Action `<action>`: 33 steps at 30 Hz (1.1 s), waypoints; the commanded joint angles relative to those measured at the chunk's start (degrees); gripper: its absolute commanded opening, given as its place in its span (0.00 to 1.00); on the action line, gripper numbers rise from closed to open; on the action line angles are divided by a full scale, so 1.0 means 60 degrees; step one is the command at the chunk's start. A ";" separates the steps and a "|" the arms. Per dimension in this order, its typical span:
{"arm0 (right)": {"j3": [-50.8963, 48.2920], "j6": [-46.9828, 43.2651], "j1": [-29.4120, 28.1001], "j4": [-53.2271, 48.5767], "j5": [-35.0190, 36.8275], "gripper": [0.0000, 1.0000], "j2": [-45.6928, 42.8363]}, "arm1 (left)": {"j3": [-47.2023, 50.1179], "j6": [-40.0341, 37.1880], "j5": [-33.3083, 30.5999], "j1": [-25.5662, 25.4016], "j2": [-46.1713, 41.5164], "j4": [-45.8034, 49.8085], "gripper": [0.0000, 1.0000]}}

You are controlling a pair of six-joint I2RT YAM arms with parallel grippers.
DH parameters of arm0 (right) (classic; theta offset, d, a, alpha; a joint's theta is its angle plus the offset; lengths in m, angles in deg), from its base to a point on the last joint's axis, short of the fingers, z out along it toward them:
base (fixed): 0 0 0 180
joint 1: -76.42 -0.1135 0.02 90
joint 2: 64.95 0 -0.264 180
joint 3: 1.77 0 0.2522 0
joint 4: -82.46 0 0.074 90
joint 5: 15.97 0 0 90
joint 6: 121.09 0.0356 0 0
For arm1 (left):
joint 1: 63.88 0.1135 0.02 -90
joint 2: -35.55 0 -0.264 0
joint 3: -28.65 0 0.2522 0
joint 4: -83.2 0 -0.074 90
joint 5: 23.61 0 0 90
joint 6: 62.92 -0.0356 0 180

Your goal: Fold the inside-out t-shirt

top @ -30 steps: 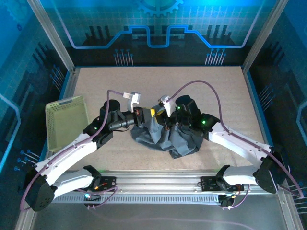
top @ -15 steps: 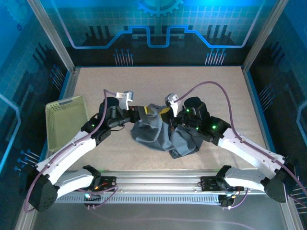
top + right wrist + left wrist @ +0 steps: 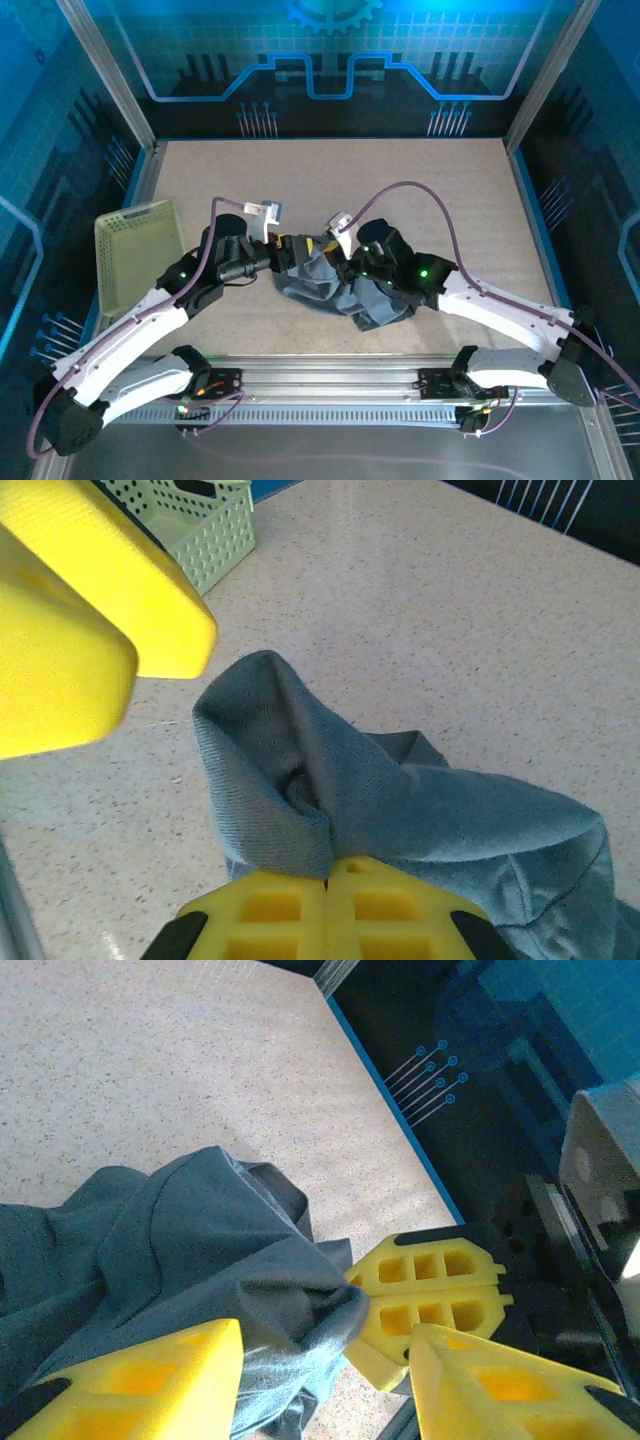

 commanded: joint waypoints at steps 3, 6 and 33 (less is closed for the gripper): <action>-0.0300 -0.0424 -0.0591 0.0848 0.1406 0.00 0.0008 | -0.0331 0.0589 0.0236 -0.0010 0.0739 0.0285 0.47; -0.0413 -0.0565 -0.0927 0.1049 0.1908 0.00 0.0022 | -0.0318 0.0812 0.0439 0.0006 0.1066 -0.0009 0.44; -0.0223 0.0830 0.1753 0.0535 -0.3518 0.51 -0.0440 | 0.0774 -0.0244 0.4053 0.0653 0.0559 -0.2945 0.00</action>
